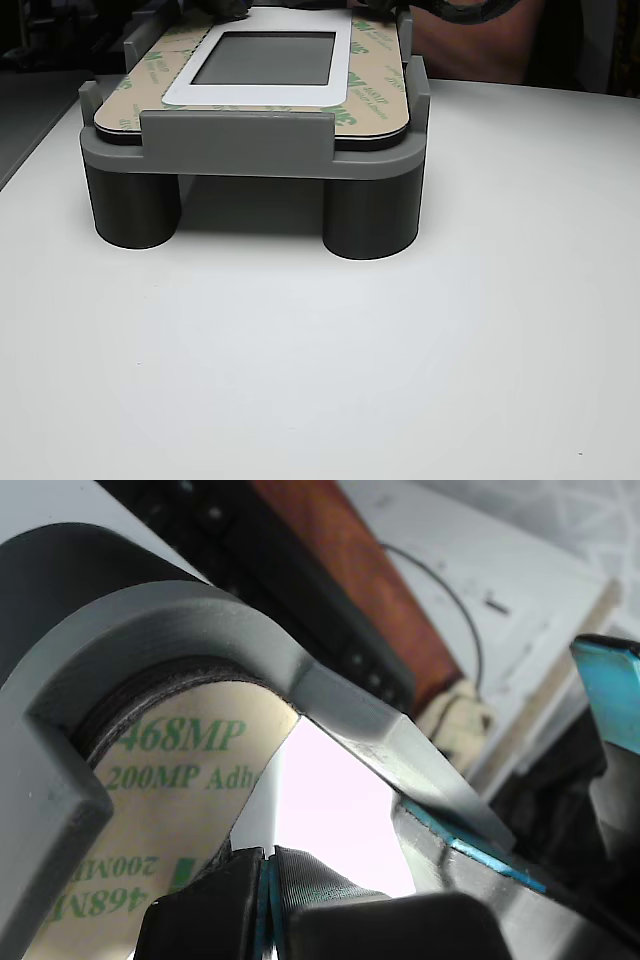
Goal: Peel off protective film from adhesive tape.
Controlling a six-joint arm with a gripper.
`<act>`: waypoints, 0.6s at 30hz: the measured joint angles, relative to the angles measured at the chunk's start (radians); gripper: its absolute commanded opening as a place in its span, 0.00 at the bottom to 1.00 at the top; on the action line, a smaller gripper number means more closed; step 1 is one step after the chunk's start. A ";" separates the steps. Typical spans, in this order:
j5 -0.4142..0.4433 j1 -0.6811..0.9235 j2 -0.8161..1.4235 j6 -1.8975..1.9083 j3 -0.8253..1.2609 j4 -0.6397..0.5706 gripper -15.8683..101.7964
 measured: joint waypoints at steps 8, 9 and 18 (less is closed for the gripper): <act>0.002 0.008 -0.011 0.000 -0.012 0.003 0.05; 0.002 0.008 -0.011 0.000 -0.012 0.003 0.05; 0.003 0.014 -0.018 0.002 -0.021 0.005 0.05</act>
